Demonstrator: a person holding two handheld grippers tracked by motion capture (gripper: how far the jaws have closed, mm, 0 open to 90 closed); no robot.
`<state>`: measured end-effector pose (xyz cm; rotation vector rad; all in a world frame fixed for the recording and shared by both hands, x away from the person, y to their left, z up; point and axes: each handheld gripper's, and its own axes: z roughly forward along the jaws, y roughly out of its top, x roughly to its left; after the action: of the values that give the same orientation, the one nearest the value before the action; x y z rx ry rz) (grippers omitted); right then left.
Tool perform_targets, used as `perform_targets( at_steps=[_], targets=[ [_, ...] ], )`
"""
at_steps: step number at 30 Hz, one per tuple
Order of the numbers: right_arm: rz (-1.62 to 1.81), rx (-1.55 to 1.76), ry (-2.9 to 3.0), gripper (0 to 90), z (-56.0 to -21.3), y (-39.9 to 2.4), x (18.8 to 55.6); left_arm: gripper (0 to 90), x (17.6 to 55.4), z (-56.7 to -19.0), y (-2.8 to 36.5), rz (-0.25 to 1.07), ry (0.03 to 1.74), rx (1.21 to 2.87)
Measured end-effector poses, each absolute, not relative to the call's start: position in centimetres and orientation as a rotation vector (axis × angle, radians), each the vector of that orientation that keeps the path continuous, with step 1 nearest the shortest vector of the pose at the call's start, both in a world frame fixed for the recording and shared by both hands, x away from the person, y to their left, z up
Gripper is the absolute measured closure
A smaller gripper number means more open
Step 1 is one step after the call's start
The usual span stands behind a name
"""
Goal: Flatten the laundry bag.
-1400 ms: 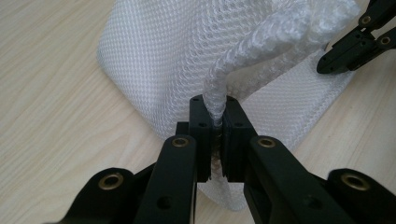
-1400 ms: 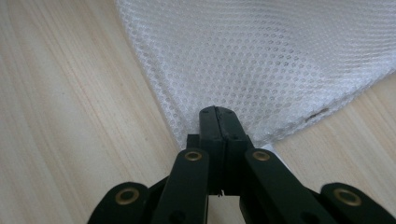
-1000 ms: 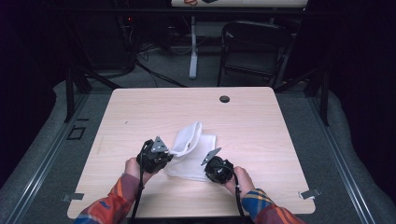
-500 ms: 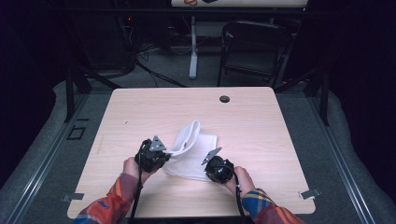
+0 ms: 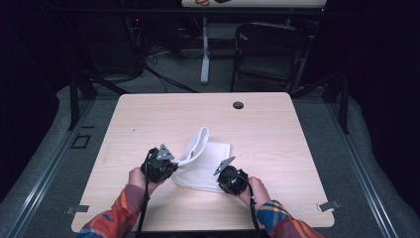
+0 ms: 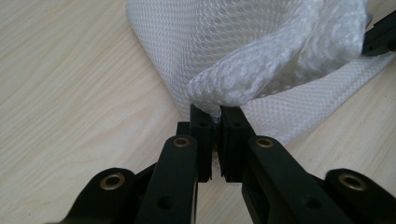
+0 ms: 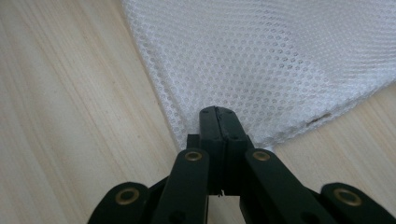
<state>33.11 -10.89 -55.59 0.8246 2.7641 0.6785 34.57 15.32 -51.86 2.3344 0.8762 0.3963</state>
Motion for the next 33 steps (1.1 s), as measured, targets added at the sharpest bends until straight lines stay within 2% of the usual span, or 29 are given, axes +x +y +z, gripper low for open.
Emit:
perform_targets(
  at_steps=[24, 31, 33],
  targets=[
    [0.667, 0.827, 2.759, 90.0, -55.6, -11.1, 33.3, 85.3, 34.7, -52.3, 16.8, 0.344, 0.974, 2.326],
    [0.669, 0.829, 2.764, 90.0, -55.5, -11.2, 33.4, 80.5, 34.8, -52.4, 17.1, 0.319, 0.996, 2.339],
    [0.663, 0.83, 2.768, 90.0, -55.5, -11.5, 33.5, 75.6, 34.8, -52.4, 17.1, 0.315, 1.004, 2.357]
  ],
)
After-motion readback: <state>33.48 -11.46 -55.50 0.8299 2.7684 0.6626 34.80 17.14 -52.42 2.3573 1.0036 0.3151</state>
